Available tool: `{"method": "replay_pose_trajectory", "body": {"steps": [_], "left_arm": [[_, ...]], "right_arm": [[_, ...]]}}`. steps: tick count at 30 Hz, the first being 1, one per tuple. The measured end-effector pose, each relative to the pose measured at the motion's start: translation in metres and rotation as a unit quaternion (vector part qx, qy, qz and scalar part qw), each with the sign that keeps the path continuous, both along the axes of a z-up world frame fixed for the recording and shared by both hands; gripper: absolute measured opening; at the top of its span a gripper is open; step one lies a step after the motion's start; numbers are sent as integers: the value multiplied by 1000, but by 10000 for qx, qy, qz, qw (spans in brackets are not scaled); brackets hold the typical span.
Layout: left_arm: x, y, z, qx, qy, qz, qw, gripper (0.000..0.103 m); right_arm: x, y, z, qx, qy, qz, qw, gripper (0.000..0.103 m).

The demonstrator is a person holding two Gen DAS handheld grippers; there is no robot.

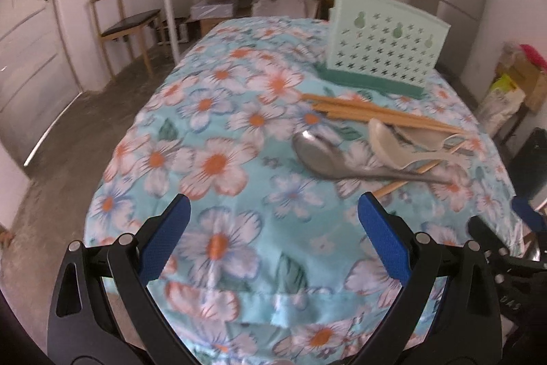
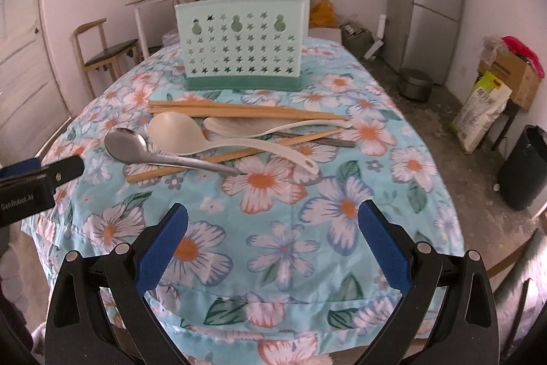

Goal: Organize utensils
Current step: 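Reach the left gripper to the silver metal spoon and close on it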

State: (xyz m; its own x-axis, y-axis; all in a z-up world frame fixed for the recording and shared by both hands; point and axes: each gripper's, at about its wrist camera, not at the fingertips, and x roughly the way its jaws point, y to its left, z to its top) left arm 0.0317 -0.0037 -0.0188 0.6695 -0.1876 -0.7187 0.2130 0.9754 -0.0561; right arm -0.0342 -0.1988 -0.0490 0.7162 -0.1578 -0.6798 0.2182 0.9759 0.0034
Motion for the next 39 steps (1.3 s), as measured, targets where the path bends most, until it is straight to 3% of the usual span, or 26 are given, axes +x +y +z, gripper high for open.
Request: {"method": "replay_pose_trajectory", "body": {"steps": [11, 15, 23, 26, 32, 36, 39], "left_arm": [[41, -4, -8, -746, 99, -578, 9955, 95], [59, -1, -19, -1122, 504, -489, 9912, 95], [67, -2, -22, -1423, 485, -739, 9859, 94], [70, 0, -23, -1704, 555, -814, 9804, 86], [79, 13, -30, -2015, 657, -534, 9758, 86], [83, 23, -36, -2185, 724, -241, 9729, 91], [84, 23, -36, -2127, 700, -248, 9743, 93]], "right_arm": [[25, 2, -15, 511, 189, 758, 9956, 97], [32, -5, -26, 841, 348, 797, 9927, 97], [36, -13, -31, 1052, 300, 853, 9903, 97], [37, -14, -32, 1076, 270, 879, 9899, 97], [38, -16, -32, 1097, 251, 891, 9896, 97], [37, -16, -32, 1118, 235, 904, 9893, 97], [38, -16, -32, 1112, 240, 902, 9894, 97]]}}
